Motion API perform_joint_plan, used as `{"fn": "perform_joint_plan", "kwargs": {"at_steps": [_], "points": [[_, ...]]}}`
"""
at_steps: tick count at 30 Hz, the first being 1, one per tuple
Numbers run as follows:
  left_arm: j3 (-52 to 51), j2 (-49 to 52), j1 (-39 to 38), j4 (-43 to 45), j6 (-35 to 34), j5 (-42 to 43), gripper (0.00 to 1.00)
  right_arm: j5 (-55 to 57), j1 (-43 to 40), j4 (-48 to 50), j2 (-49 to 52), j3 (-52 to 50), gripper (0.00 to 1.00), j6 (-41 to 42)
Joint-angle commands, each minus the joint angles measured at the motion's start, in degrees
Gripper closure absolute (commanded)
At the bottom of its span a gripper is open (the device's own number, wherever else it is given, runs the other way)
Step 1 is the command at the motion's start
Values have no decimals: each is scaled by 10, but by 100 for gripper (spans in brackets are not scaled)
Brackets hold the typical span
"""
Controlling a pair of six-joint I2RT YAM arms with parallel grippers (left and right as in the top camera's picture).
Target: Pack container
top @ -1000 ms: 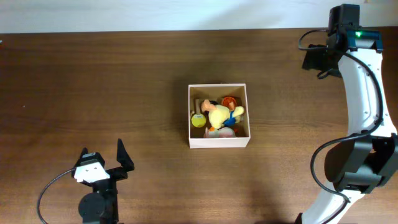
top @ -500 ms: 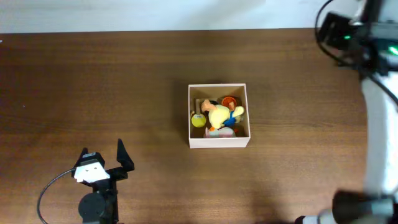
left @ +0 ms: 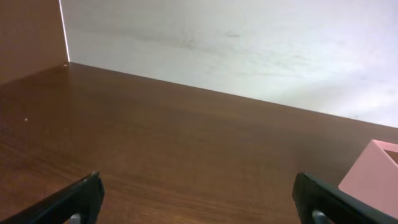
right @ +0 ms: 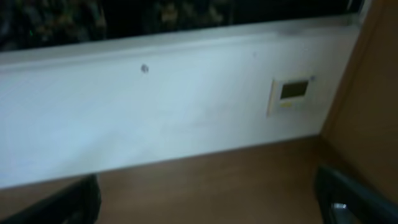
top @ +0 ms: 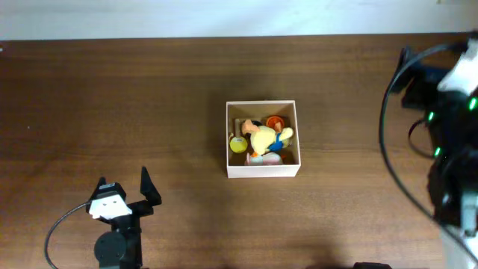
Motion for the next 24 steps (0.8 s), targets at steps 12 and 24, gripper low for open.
{"fn": "perform_joint_plan", "kwargs": {"at_steps": [12, 24], "points": [[-1, -5, 4, -4, 9, 6, 1, -49, 3, 256, -294, -445, 1, -6], [-1, -5, 4, -4, 9, 6, 1, -56, 3, 253, -517, -656, 1, -6]]}}
